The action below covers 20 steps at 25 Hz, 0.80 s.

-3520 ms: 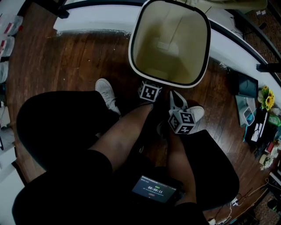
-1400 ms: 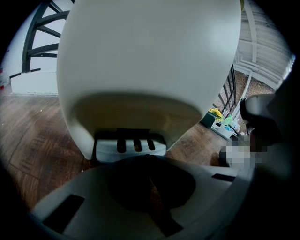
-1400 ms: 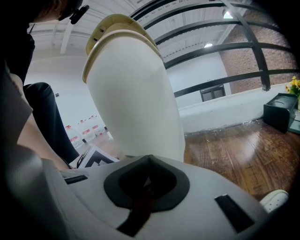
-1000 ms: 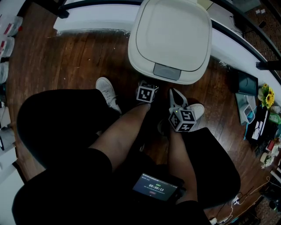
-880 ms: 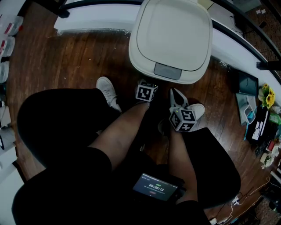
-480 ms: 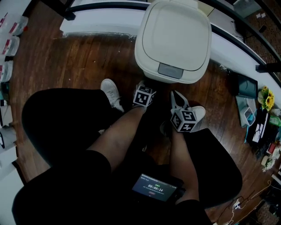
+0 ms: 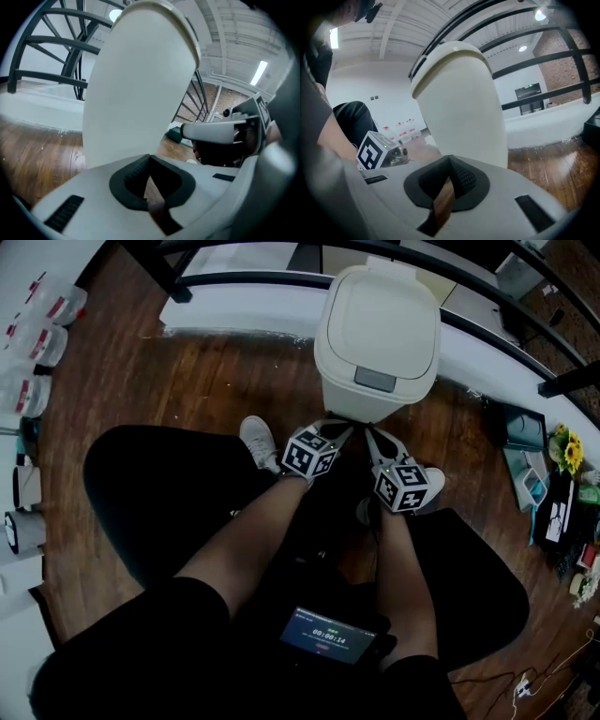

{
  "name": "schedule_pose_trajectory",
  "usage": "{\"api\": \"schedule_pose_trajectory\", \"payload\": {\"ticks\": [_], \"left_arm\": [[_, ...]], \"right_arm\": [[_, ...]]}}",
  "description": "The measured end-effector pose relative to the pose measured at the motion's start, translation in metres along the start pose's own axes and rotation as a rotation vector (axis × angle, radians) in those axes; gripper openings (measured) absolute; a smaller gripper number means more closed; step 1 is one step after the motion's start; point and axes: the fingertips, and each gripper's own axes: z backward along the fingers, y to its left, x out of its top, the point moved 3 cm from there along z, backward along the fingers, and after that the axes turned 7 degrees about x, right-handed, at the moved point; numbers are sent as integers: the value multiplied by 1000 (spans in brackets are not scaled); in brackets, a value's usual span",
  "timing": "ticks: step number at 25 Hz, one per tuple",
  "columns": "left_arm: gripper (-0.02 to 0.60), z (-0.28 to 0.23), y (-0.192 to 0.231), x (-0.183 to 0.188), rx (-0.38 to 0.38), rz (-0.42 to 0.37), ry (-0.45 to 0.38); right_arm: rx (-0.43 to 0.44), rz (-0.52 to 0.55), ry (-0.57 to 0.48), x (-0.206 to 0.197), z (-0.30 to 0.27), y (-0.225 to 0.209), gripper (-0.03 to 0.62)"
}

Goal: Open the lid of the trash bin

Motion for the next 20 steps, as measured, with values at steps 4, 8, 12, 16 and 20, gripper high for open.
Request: {"api": "schedule_pose_trajectory", "payload": {"ticks": [4,8,12,16,20], "left_arm": [[23,45,-24,34,-43,-105,-61],[23,94,-45,70,-69,-177,-159],[23,143,-63,111,-94,-179,-275],[21,190,-90,162,-123,-188,-382],[23,240,-128,199,-184,-277,-441]], "right_arm": [[48,65,-37,25,12,36,20],[79,124,-69,56,28,71,20],[124,188,-123,101,51,114,20],[152,286,-187,154,81,156,20],[169,348,-253,200,114,194,20]]}}
